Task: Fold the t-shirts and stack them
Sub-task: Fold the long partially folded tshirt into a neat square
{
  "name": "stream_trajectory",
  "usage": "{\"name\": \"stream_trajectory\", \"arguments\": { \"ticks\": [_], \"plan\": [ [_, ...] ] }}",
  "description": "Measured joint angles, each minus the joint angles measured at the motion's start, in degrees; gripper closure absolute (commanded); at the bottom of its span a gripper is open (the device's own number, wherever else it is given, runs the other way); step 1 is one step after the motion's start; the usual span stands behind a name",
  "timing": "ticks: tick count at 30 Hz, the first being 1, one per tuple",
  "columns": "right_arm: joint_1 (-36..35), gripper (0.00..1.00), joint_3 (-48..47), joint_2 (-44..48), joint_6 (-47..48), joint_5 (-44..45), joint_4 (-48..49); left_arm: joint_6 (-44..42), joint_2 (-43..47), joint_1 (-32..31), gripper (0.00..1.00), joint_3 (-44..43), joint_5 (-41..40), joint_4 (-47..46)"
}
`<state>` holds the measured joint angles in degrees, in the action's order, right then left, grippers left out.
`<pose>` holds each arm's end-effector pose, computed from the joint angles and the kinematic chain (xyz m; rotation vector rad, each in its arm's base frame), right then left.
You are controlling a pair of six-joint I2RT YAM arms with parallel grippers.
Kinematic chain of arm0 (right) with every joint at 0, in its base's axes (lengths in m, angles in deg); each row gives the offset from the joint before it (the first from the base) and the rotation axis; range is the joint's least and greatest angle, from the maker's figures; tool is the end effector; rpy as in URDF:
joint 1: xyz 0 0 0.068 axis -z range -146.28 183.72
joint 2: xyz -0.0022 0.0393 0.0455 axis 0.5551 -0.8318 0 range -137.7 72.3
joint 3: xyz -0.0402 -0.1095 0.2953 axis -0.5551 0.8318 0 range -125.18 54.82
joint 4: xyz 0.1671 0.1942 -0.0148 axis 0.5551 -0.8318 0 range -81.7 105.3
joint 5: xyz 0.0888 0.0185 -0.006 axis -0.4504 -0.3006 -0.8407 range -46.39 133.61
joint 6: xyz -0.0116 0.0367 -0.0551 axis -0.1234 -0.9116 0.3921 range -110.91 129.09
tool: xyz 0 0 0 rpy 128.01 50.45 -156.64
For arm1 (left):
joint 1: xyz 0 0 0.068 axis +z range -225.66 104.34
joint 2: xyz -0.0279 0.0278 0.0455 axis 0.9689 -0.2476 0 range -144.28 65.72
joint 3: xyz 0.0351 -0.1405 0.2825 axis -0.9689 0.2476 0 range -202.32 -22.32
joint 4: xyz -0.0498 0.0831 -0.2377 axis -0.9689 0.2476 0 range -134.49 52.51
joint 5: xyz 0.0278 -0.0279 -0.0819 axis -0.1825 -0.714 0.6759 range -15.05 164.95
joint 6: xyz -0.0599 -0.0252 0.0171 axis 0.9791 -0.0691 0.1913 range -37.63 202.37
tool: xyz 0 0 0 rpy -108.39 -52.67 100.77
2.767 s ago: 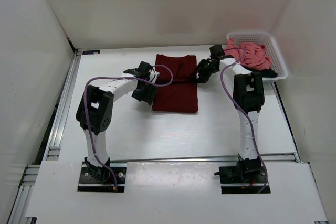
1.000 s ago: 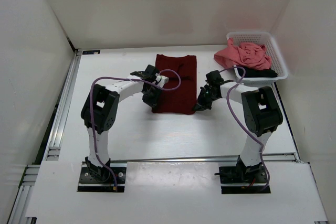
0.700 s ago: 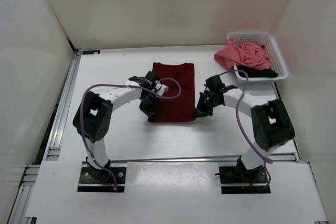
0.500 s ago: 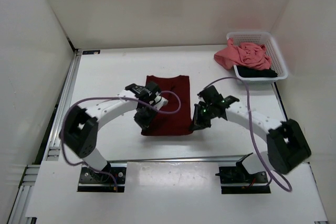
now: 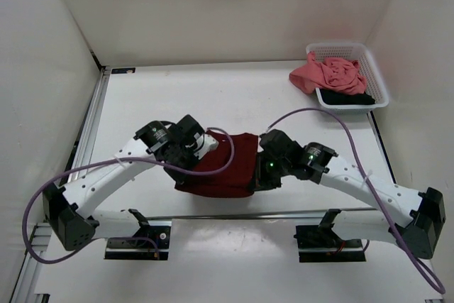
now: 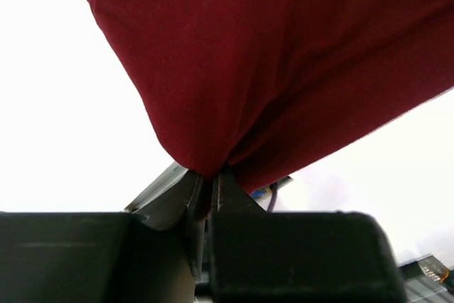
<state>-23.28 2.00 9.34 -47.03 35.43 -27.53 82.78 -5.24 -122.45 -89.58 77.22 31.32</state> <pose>0.1038 0.1738 0.3050 -0.0872 2.7664 0.8820 0.1255 -0.1365 0.3254 1.1804 2.7419 -0.1638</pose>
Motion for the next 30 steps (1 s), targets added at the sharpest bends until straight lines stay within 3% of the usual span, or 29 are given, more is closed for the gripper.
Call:
{"name": "stream_trajectory", "arguments": {
  "ticks": [4, 14, 21, 30],
  "plan": [
    [4.8, 0.99, -6.4, -4.9, 2.2, 0.1, -1.9, -0.2, -5.5, 4.9, 0.90, -8.5, 0.7, 2.0],
    [22.5, 0.99, -17.9, -21.3, 11.6, -4.3, -3.8, -0.2, -29.8, 18.1, 0.90, -30.1, 5.5, 1.2],
    [29.2, 0.99, -23.2, -29.7, 15.4, -8.4, -3.8, -0.1, -41.9, 22.2, 0.90, -37.5, 9.8, 1.2],
    [33.7, 0.99, -31.8, -43.8, 18.7, -12.0, -3.7, 0.0, -50.3, 25.1, 0.88, -43.4, 11.0, 1.0]
  ]
}}
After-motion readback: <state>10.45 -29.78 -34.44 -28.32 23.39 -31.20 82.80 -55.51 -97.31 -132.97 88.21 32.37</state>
